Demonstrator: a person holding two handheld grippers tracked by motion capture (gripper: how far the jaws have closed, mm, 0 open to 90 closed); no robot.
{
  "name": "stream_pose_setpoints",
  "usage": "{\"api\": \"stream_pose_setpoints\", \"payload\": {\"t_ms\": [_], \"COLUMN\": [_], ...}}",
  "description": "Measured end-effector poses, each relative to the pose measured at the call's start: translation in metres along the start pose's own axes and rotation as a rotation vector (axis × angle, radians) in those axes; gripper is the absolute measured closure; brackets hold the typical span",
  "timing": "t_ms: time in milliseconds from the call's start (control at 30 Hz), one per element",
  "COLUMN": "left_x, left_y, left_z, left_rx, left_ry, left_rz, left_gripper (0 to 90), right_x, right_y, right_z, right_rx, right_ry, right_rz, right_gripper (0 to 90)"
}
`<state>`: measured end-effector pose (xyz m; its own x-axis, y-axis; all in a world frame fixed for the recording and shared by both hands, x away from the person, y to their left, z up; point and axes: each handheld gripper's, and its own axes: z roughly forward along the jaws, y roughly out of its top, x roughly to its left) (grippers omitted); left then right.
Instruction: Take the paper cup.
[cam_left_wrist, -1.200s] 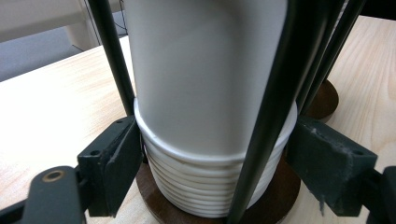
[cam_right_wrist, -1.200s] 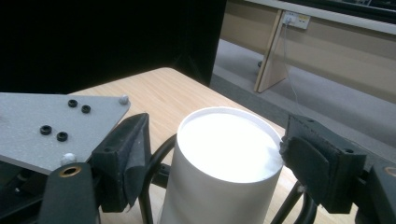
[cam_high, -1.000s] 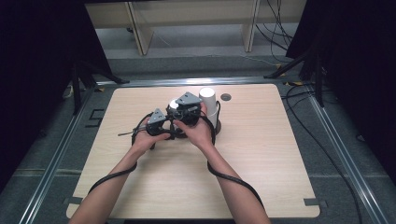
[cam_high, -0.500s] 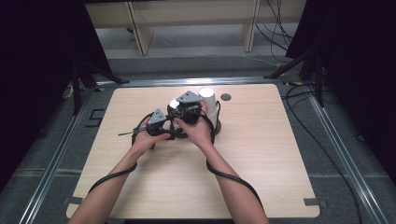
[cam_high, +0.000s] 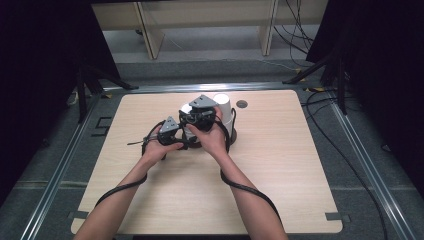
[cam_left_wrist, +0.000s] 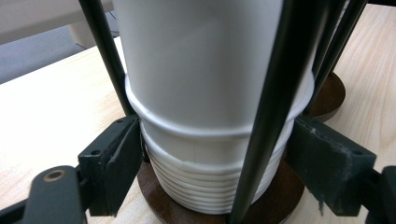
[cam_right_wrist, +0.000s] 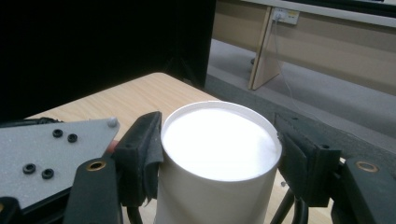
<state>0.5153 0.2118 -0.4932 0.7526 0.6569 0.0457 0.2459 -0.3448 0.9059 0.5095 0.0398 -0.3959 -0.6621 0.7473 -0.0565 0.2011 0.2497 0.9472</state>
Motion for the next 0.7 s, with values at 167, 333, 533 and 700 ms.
{"api": "stream_pose_setpoints", "payload": {"t_ms": [167, 333, 533, 700], "left_x": [0.0, -0.001, 0.0, 0.001], "left_y": [0.0, 0.0, 0.0, 0.0], "left_z": [0.001, 0.002, 0.002, 0.003], "left_rx": [-0.008, -0.019, -0.003, -0.008], "left_ry": [-0.003, -0.007, -0.001, -0.006], "left_rz": [-0.009, -0.023, -0.016, -0.017], "left_gripper": [18.8, 18.8, 18.7, 18.7], "right_x": [0.0, 0.0, -0.001, -0.001], "right_y": [0.004, 0.007, 0.012, 0.015], "right_z": [-0.002, -0.004, -0.007, -0.009], "right_rx": [-0.016, -0.023, -0.044, -0.066], "right_ry": [-0.016, -0.014, -0.02, -0.021], "right_rz": [0.02, 0.007, 0.007, 0.007], "right_gripper": [35.5, 35.5, 35.6, 35.6]}}
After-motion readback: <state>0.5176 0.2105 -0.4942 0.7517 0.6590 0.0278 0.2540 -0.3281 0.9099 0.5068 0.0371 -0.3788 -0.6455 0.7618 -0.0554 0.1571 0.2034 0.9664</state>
